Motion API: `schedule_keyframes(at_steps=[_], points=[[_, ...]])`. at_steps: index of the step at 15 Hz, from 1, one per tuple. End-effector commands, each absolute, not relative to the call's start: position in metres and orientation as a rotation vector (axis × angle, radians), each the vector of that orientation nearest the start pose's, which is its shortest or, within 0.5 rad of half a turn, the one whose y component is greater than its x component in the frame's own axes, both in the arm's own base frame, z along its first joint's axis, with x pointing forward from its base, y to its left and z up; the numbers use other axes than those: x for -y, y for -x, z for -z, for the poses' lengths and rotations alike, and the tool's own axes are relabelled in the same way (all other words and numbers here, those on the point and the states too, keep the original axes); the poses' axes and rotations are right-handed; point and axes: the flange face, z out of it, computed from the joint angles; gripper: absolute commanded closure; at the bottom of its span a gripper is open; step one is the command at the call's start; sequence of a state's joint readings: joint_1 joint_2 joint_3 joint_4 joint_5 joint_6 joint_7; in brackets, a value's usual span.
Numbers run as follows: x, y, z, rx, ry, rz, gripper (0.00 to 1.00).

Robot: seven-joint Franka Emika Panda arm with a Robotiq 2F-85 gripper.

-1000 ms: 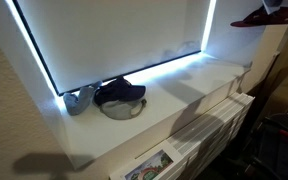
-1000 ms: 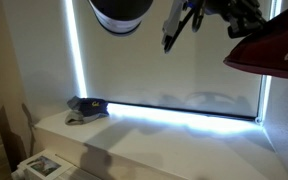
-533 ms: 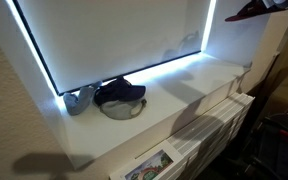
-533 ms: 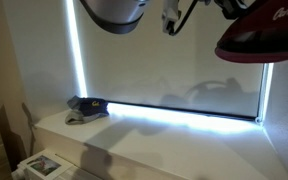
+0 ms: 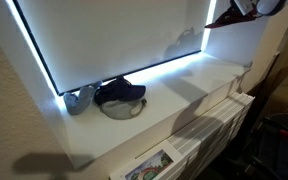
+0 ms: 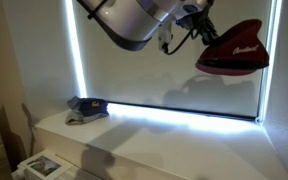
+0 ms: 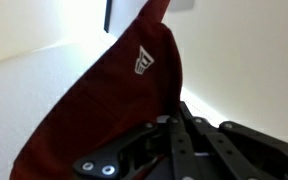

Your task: Move the maroon cap to the right side of the window sill

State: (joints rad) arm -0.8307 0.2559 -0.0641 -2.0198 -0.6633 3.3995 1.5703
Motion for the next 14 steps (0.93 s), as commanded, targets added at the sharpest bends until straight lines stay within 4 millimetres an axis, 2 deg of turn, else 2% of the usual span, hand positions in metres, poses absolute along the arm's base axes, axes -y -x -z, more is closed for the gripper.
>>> schedule_keyframes(at_steps=[1, 4, 6, 7, 8, 9, 12, 14], points=[[0.493, -0.452, -0.412, -2.002, 1.688, 1.529, 0.99], [0.522, -0.453, -0.382, -2.033, 1.689, 1.54, 0.99], [0.531, -0.452, -0.378, -2.026, 1.666, 1.601, 0.99], [0.519, -0.445, -0.384, -1.93, 1.628, 1.67, 0.99], [0.522, -0.469, -0.43, -1.885, 1.626, 1.695, 0.99], [0.511, -0.472, -0.437, -1.847, 1.632, 1.705, 0.99], [0.483, -0.501, -0.493, -1.679, 1.638, 1.77, 0.99], [0.462, -0.525, -0.521, -1.547, 1.634, 1.79, 0.99]])
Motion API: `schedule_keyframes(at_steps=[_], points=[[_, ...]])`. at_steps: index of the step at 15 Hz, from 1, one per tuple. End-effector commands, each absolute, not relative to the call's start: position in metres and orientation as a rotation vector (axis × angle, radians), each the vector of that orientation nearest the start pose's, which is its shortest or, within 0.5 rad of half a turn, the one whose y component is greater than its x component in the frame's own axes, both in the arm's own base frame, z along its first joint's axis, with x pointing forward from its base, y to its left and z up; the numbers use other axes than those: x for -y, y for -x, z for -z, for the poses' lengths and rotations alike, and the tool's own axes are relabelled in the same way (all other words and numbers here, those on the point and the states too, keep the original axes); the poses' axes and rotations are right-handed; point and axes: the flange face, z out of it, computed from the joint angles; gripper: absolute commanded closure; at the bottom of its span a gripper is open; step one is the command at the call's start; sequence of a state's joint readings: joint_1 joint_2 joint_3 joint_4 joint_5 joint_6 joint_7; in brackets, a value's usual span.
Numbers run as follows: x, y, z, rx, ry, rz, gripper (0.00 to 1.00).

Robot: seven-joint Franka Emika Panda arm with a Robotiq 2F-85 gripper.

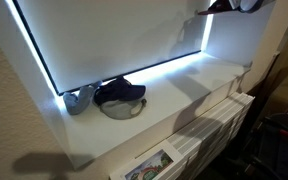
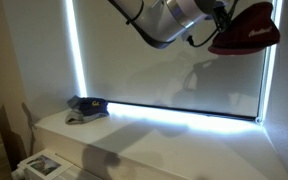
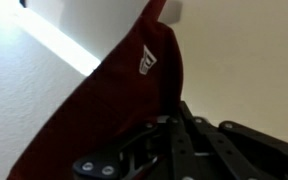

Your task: Move the maroon cap to the right side of the window sill

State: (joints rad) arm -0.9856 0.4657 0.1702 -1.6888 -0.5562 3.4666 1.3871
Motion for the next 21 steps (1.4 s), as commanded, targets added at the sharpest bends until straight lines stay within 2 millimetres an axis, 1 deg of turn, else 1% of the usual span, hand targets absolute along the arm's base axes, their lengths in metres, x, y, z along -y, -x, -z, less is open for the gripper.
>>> schedule_keyframes(at_steps=[1, 2, 3, 4, 5, 6, 9, 21], points=[[0.445, -0.532, -0.51, -1.529, 1.657, 1.727, 0.71], [0.456, -0.526, -0.514, -1.591, 1.636, 1.753, 0.95], [0.445, -0.533, -0.517, -1.557, 1.641, 1.738, 0.9], [0.44, -0.537, -0.517, -1.544, 1.641, 1.727, 0.81], [0.439, -0.538, -0.515, -1.542, 1.639, 1.722, 0.74], [0.441, -0.537, -0.513, -1.545, 1.638, 1.719, 0.71], [0.445, -0.535, -0.509, -1.554, 1.638, 1.715, 0.71], [0.445, -0.535, -0.509, -1.553, 1.637, 1.715, 0.71]])
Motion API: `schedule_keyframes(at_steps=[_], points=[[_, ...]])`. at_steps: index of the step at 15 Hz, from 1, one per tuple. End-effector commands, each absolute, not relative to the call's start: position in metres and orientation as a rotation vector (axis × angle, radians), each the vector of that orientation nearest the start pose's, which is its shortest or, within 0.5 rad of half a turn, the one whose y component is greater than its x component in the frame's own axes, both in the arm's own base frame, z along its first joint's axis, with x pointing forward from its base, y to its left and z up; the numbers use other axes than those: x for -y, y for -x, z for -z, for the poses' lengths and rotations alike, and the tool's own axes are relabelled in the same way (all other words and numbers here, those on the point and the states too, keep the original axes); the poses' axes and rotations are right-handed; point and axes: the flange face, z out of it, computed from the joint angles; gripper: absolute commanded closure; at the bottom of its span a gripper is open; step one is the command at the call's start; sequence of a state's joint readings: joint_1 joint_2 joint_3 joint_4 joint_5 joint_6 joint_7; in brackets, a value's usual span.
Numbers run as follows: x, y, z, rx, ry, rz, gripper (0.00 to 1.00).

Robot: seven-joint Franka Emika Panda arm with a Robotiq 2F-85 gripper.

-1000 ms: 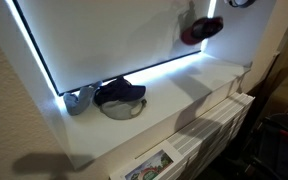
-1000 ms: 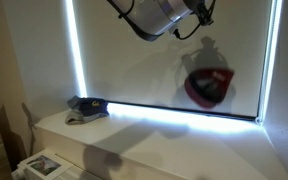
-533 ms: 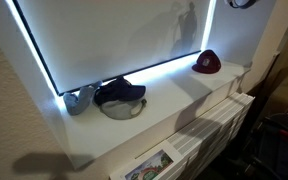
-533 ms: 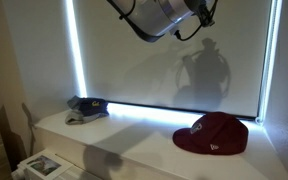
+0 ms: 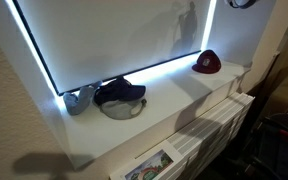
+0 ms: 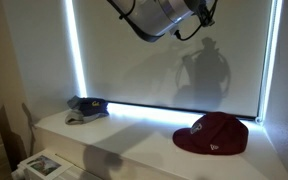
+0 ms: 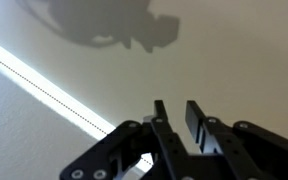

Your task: Move the maroon cap to the right side of the window sill

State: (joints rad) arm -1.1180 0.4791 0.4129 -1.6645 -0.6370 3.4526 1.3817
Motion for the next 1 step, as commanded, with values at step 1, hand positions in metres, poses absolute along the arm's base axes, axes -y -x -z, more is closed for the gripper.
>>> schedule_keyframes(at_steps=[1], points=[[0.4447, -0.535, -0.509, -1.553, 1.637, 1.715, 0.71]])
